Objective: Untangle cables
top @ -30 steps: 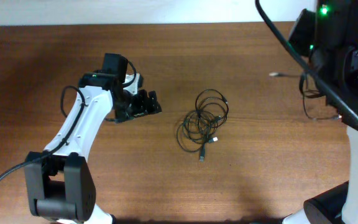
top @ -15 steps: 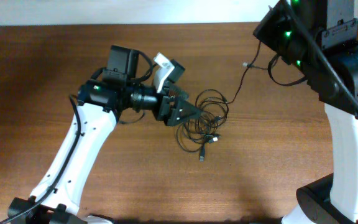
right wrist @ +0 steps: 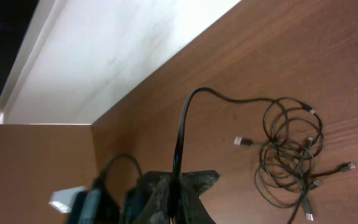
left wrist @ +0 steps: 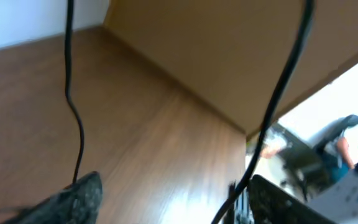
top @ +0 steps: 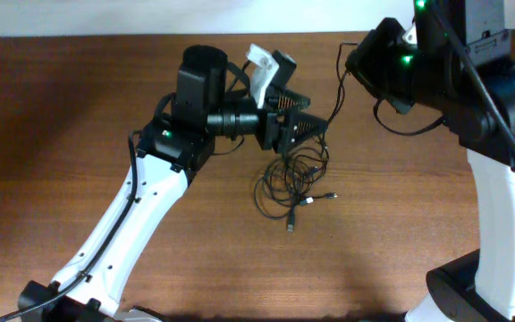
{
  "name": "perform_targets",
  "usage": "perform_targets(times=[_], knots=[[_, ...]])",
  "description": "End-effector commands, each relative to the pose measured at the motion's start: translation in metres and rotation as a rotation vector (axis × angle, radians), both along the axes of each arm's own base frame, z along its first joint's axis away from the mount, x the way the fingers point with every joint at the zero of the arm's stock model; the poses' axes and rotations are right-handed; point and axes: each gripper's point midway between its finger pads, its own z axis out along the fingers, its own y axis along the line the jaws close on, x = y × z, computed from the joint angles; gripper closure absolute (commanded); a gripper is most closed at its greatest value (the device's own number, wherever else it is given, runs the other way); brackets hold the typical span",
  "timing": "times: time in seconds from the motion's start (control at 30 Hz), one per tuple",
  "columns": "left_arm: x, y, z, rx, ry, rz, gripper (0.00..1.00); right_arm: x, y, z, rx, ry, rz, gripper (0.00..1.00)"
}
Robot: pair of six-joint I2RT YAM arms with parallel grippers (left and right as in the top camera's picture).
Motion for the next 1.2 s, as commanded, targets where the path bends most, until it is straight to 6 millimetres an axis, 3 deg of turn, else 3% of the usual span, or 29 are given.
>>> perform_targets(times=[0.0,0.13,0.33,0.53,0.57,0.6,0.63,0.7,1.17], knots=[[-0.007,-0.003,0.029,-0.088,0.035,-0.024,0.28,-0.002,0.001,0.002,0.016,0.002,0.004,0.96],[-0.014,-0.006,0.045,-0.143,0.035,-0.074,0.36,-0.002,0.001,0.002,0.016,0.002,0.004,0.96],[-0.045,-0.013,0.062,-0.194,-0.017,-0.251,0.33,-0.002,0.001,0.002,0.016,0.002,0.004,0.96],[-0.03,-0.022,0.061,-0.183,-0.032,-0.141,0.36,-0.005,0.0,-0.001,0.011,0.016,0.005,0.96],[-0.027,-0.022,0.061,-0.182,-0.035,-0.124,0.39,-0.005,0.0,-0.001,0.01,0.018,0.004,0.96],[-0.024,-0.022,0.06,-0.181,-0.037,-0.109,0.51,-0.005,0.0,-0.001,0.009,0.02,0.005,0.96],[-0.023,-0.022,0.06,-0.181,-0.037,-0.103,0.73,-0.005,0.0,-0.002,0.009,0.021,0.004,0.96],[-0.023,-0.022,0.06,-0.18,-0.036,-0.098,0.79,-0.006,0.0,-0.002,0.008,0.023,0.005,0.96],[-0.022,-0.022,0.065,-0.192,-0.062,-0.098,0.8,-0.011,0.002,-0.006,0.012,0.051,0.021,0.96]])
